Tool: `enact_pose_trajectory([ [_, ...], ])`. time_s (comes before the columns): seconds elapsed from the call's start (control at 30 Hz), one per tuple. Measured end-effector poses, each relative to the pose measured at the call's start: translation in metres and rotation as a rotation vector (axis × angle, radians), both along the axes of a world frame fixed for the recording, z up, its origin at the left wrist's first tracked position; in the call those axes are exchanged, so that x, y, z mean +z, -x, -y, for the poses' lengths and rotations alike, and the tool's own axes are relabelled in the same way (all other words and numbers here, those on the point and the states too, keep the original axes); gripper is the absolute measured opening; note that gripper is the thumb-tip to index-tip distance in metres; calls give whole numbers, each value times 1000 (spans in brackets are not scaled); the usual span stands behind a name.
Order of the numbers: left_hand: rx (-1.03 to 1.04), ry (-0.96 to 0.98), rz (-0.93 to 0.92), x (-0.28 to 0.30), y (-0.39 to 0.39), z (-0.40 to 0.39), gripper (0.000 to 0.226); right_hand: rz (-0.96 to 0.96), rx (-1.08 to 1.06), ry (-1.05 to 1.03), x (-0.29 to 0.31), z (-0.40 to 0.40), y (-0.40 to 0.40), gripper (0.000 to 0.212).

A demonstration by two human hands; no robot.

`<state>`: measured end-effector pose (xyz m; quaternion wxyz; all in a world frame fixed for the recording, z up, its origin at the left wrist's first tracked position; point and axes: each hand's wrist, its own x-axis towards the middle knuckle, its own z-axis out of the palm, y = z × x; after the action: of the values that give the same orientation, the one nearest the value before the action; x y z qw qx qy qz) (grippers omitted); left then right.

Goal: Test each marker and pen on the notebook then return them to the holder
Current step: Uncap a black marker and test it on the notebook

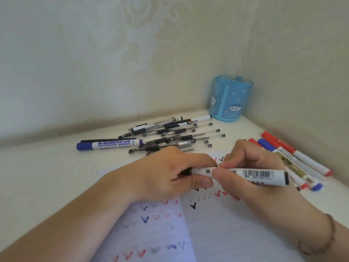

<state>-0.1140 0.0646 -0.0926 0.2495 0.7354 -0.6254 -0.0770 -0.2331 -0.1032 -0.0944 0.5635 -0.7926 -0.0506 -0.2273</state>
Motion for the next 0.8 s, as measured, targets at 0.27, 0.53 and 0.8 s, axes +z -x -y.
enact_pose_trajectory([
  [0.27,229,387,-107,-2,-32,1,32,-314,1,-85,5,1,-2,28],
  [0.53,229,273,-85,-10,-33,10,43,-321,-141,120,2,-11,-4,39],
  [0.8,266,285,-133,-7,-30,11,41,-353,-64,169,7,-15,-4,39],
])
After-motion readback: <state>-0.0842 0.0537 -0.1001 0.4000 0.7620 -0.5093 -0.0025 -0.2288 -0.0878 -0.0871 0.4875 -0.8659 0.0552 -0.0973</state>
